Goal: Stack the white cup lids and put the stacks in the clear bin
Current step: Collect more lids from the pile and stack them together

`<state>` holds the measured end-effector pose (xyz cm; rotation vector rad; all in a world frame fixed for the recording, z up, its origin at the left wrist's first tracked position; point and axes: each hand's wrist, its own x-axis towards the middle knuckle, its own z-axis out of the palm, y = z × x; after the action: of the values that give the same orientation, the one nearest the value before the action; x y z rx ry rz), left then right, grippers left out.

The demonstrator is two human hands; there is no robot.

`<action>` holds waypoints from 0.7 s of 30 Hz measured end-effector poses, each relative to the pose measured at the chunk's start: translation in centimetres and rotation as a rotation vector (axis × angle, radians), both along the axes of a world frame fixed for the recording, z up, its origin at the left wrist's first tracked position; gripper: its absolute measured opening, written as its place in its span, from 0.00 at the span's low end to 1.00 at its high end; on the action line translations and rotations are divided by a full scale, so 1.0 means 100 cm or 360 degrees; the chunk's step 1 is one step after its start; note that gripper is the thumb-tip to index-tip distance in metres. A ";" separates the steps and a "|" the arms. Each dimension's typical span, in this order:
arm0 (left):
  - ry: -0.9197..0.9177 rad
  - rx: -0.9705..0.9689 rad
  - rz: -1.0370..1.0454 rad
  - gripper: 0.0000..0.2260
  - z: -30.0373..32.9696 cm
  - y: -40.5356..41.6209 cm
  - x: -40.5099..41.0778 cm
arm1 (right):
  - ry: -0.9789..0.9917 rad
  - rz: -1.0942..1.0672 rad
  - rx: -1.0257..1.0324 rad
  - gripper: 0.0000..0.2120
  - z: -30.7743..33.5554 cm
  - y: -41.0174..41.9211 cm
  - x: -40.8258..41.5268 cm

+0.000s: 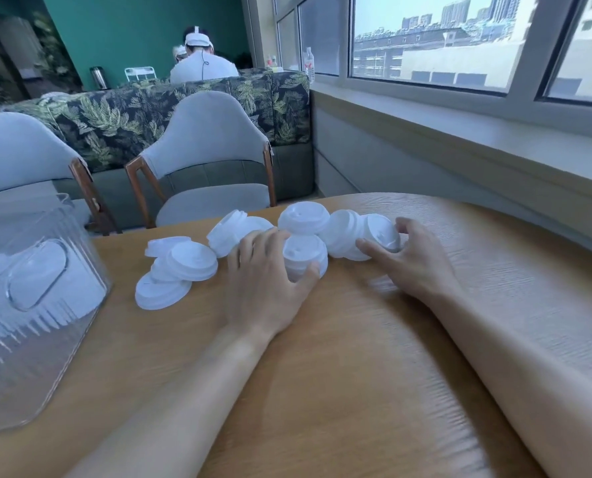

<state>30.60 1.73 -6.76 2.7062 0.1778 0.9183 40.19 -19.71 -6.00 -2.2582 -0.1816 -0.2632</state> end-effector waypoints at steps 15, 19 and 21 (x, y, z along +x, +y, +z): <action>-0.0029 -0.0098 -0.0002 0.27 0.000 -0.003 -0.022 | -0.0071 -0.0184 0.0205 0.40 -0.003 -0.016 -0.036; -0.0054 -0.0285 -0.0129 0.27 -0.001 -0.003 -0.049 | -0.0073 -0.0194 0.0109 0.39 -0.003 -0.016 -0.067; -0.0065 -0.0350 -0.0164 0.28 -0.001 -0.002 -0.064 | -0.0080 -0.0137 0.0046 0.38 -0.002 -0.013 -0.086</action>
<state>24.21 1.53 -6.82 2.4689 0.1215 0.8687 31.61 -21.01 -6.17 -2.2349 -0.1061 -0.3663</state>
